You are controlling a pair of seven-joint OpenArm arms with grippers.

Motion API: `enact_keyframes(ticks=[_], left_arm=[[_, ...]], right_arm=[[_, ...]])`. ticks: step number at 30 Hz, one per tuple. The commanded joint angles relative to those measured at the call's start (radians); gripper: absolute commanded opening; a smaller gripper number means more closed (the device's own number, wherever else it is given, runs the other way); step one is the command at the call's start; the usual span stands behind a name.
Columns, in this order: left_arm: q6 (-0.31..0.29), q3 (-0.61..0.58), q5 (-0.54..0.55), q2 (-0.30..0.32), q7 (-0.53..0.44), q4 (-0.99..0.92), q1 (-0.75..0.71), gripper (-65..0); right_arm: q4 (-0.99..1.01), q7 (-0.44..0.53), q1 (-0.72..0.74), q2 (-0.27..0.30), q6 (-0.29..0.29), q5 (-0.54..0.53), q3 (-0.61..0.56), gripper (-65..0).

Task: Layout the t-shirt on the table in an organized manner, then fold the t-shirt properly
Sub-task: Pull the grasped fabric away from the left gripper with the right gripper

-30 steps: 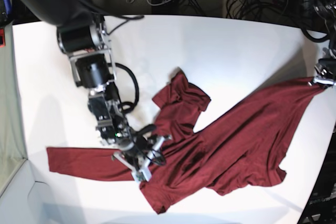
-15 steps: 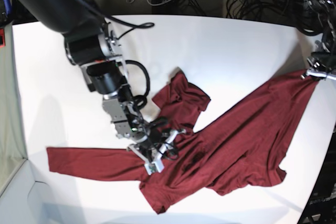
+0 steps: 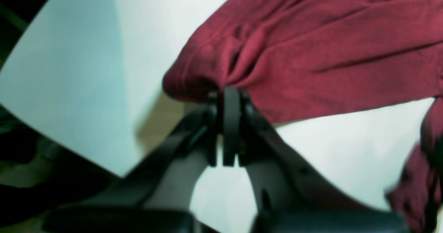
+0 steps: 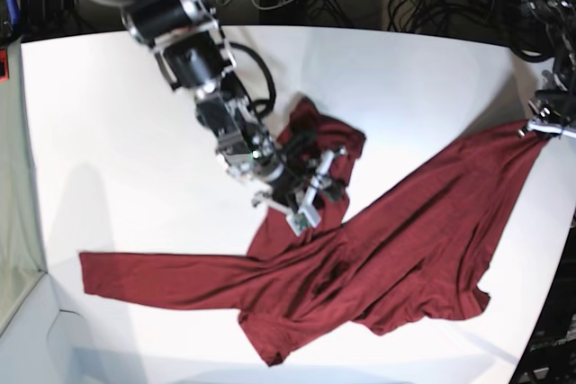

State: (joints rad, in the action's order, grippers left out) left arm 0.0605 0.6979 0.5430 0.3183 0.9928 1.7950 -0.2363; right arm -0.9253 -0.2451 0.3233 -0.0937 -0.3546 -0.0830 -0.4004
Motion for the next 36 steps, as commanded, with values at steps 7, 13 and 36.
enact_keyframes(ticks=[7,13,36], left_arm=[[0.005,0.01,0.002,0.045,-0.018,0.013,0.013,-64.9],[0.005,0.029,0.001,0.061,-0.019,0.009,0.031,-64.9],[0.005,0.035,0.012,0.051,-0.01,0.012,0.027,-64.9]], right_arm=[[-0.476,-0.224,-0.232,0.019,-0.027,0.005,-0.055,-43.5],[-0.702,-0.253,-0.27,0.082,-0.05,0.005,-0.116,-43.4],[0.266,-0.003,0.389,0.048,-0.036,0.004,0.005,-43.2]])
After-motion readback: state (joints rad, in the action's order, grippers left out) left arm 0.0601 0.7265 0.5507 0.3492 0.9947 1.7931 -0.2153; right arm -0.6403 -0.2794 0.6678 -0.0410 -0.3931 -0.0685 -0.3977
